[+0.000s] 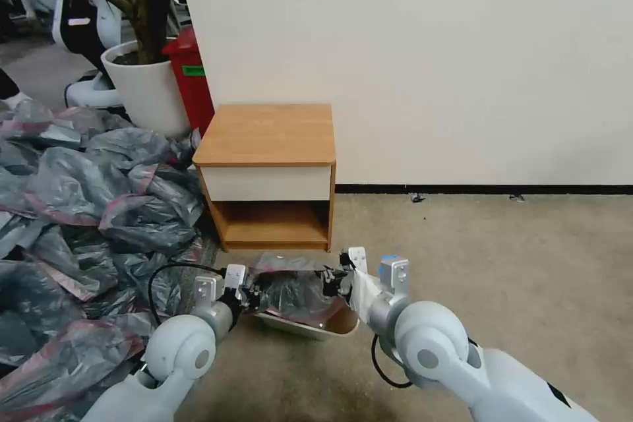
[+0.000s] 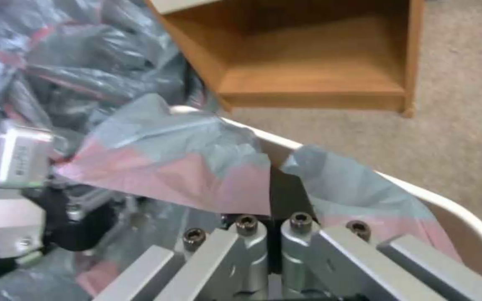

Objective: Pick up the garbage bag from the table and place it over the trash can.

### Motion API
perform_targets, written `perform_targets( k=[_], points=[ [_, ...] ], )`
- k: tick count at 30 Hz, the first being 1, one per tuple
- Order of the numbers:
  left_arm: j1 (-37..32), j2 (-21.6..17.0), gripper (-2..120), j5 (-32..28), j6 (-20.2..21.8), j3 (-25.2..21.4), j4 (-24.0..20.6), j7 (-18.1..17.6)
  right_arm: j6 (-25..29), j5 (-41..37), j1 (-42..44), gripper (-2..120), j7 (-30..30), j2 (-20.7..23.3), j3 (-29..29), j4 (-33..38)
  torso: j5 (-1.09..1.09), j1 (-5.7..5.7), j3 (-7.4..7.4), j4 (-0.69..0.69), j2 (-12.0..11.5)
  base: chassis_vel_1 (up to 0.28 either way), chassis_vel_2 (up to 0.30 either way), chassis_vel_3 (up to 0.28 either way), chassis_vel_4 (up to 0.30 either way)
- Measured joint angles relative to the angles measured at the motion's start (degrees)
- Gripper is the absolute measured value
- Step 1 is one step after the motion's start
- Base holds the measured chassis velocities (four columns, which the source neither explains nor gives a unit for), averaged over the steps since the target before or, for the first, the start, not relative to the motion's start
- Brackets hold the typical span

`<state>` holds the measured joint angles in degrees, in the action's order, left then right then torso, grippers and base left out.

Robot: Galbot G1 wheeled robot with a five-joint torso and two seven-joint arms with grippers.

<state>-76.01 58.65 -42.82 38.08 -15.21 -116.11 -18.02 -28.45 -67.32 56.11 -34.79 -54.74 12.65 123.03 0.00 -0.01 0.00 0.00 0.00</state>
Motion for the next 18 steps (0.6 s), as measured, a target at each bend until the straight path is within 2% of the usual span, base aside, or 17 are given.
perform_targets(
  k=[3,7,8,12,13,16,18],
  points=[
    [-0.08,-0.31,3,0.56,-0.05,0.19,0.00,0.39,-1.20,-1.38,-0.39,0,-1.54,-0.08,-0.35,0.00,0.00,0.00,0.00,0.00,0.00,0.000,0.000,0.000,0.000],
    [-0.76,-0.88,3,3.83,-0.73,0.54,0.24,2.70,-5.96,-10.52,-3.03,0,-8.09,-1.11,-2.15,-0.21,0.01,0.00,0.00,0.01,0.00,0.000,0.000,0.000,0.000],
    [-0.76,-0.88,3,3.83,-0.73,0.54,0.24,2.70,-5.96,-10.52,-3.03,0,-8.09,-1.11,-2.15,-0.21,0.01,0.00,0.00,0.01,0.00,0.000,0.000,0.000,0.000],
    [-2.07,-0.87,3,9.28,-2.41,0.25,0.46,7.03,-6.45,-16.18,-5.98,0,-11.23,-3.03,-3.14,-2.39,0.01,0.00,0.00,0.01,0.00,0.000,0.000,0.000,0.000],
    [-2.07,-0.87,3,9.28,-2.41,0.25,0.46,7.03,-6.45,-16.18,-5.98,0,-11.23,-3.03,-3.14,-2.39,0.01,0.00,0.00,0.01,0.00,0.000,0.000,0.000,0.000],
    [-3.33,-0.75,3,13.00,-4.43,-0.50,0.61,11.56,-6.76,-17.48,-7.93,0,-12.12,-3.77,-3.35,-5.38,0.01,0.00,0.00,0.01,0.00,0.000,0.000,0.000,0.000],
    [-3.70,-0.75,3,13.75,-5.11,-0.69,0.64,12.81,-6.92,-17.61,-8.38,0,-12.26,-3.90,-3.36,-6.38,0.01,0.00,0.00,0.02,0.00,0.000,0.000,0.000,0.000]
  ],
)
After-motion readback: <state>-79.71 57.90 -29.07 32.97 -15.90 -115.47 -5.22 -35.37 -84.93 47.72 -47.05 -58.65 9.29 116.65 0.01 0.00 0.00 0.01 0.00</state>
